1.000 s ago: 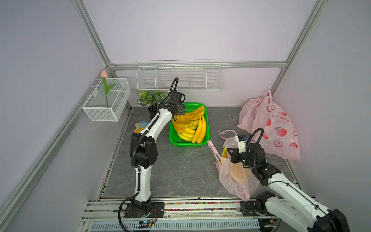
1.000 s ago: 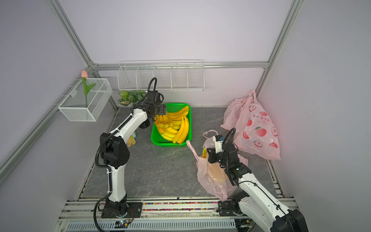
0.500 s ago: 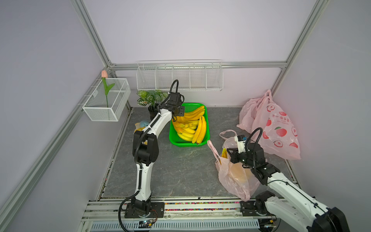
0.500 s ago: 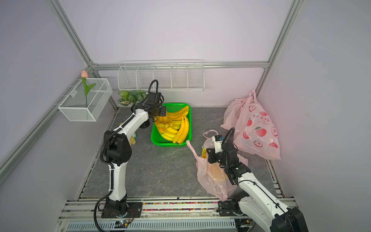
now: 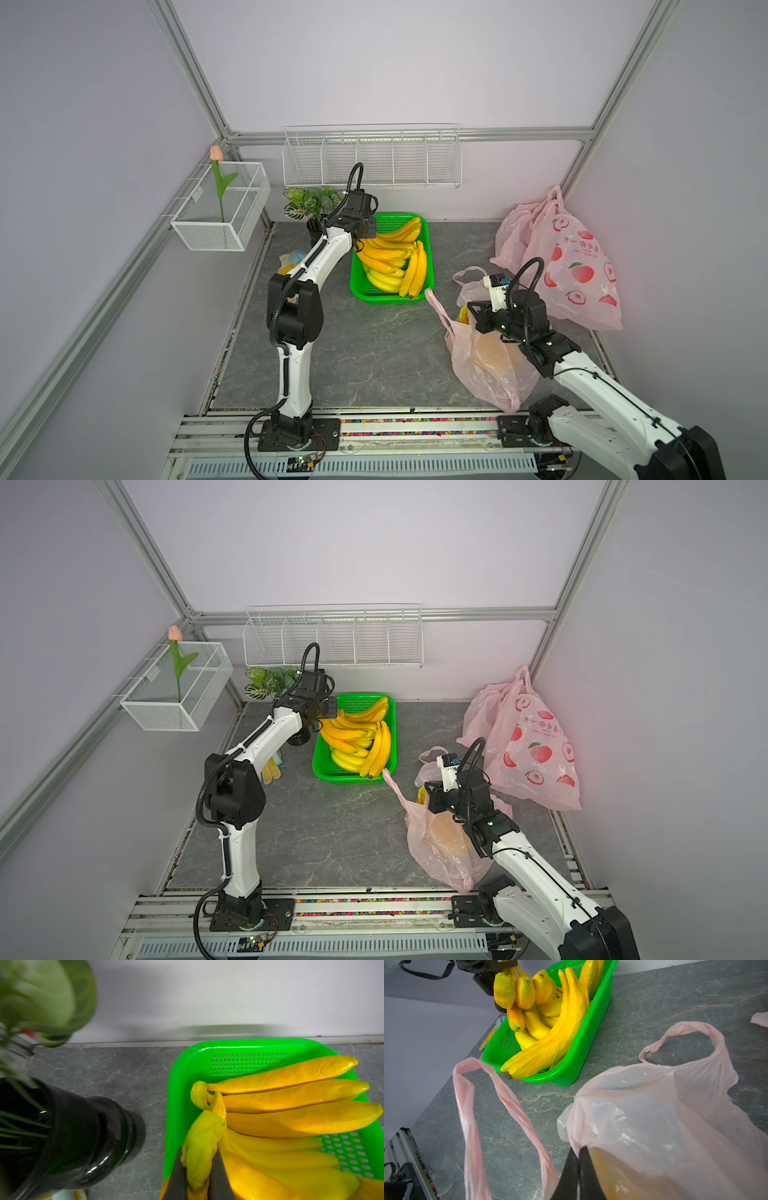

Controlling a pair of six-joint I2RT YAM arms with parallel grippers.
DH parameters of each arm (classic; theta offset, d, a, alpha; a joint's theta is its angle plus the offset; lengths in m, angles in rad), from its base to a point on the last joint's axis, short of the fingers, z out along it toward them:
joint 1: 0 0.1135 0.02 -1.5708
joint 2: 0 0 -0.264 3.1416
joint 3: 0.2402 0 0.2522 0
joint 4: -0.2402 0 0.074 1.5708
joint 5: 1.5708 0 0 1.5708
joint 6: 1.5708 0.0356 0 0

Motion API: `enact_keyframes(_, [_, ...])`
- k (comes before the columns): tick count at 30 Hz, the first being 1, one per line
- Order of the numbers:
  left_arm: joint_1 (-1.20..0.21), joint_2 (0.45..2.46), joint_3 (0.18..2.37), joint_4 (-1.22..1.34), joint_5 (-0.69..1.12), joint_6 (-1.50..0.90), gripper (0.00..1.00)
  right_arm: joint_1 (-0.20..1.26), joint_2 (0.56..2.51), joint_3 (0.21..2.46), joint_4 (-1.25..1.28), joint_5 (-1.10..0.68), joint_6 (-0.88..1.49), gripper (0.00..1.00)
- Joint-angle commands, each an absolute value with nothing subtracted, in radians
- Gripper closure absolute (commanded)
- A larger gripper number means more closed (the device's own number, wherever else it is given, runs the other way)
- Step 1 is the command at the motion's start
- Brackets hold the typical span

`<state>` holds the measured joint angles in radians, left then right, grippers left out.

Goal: Place the banana into a plastic bag & tie a knot
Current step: Pick up the banana from the basket.

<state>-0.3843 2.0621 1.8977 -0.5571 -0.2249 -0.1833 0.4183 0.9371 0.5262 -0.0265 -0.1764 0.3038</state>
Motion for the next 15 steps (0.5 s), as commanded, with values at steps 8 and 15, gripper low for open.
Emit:
enact_keyframes(8, [-0.390, 1.778, 1.633, -0.397, -0.408, -0.360, 1.00, 0.483, 1.053, 0.760, -0.277, -0.196, 0.162, 0.93])
enact_keyframes(15, [-0.482, 1.551, 1.422, -0.324, -0.488, -0.376, 1.00, 0.555, 1.140, 0.898, -0.379, -0.175, 0.097, 0.93])
